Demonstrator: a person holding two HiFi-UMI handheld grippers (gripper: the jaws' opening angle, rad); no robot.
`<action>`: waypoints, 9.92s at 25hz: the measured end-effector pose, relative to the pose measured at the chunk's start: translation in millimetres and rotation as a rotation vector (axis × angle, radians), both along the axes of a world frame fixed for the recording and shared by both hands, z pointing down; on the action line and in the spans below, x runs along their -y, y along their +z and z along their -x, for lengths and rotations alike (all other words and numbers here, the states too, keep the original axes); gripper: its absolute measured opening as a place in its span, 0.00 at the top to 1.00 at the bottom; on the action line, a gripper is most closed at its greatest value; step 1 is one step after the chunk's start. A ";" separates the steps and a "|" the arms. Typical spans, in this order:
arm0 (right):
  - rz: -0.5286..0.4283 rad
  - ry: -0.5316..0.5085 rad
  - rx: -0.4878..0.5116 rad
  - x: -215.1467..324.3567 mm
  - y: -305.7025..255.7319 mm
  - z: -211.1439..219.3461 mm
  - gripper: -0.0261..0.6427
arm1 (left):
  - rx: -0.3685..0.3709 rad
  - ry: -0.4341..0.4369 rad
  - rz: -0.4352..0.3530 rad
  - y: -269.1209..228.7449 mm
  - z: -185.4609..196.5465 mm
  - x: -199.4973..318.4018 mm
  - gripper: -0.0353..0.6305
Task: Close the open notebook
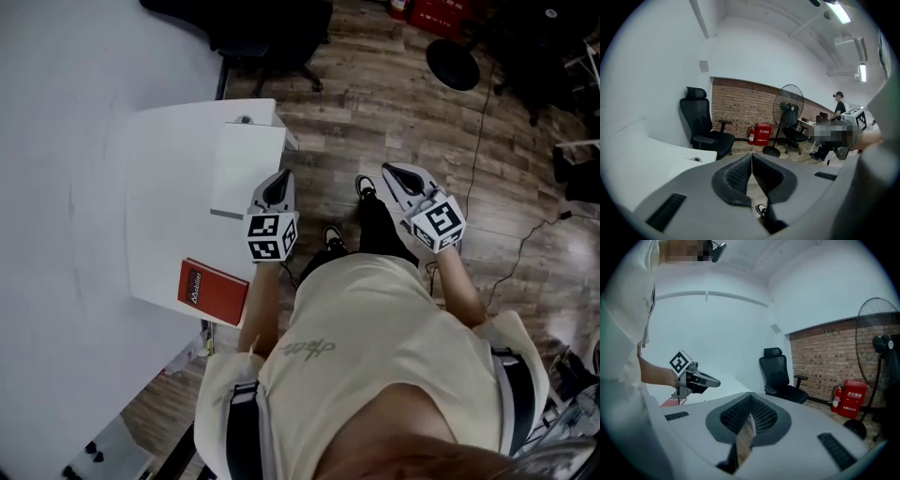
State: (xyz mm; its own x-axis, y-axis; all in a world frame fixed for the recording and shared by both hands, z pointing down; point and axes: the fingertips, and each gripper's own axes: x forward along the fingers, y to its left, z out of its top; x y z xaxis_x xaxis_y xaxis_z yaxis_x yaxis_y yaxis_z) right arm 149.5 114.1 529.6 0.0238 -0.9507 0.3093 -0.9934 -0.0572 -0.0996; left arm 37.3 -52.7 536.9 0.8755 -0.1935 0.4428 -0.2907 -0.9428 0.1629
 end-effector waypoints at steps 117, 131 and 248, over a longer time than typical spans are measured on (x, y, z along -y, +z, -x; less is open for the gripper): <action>0.084 -1.157 -0.092 315.0 -5.4 120.6 0.95 | -0.262 -1.207 0.790 213.6 180.5 15.6 0.70; 0.093 -1.159 -0.091 310.1 3.2 121.2 0.95 | -0.149 -1.216 0.784 225.3 186.6 22.3 0.69; -0.048 -1.318 -0.002 342.5 -54.9 115.8 0.95 | -0.174 -1.269 0.070 -63.7 157.3 120.6 0.90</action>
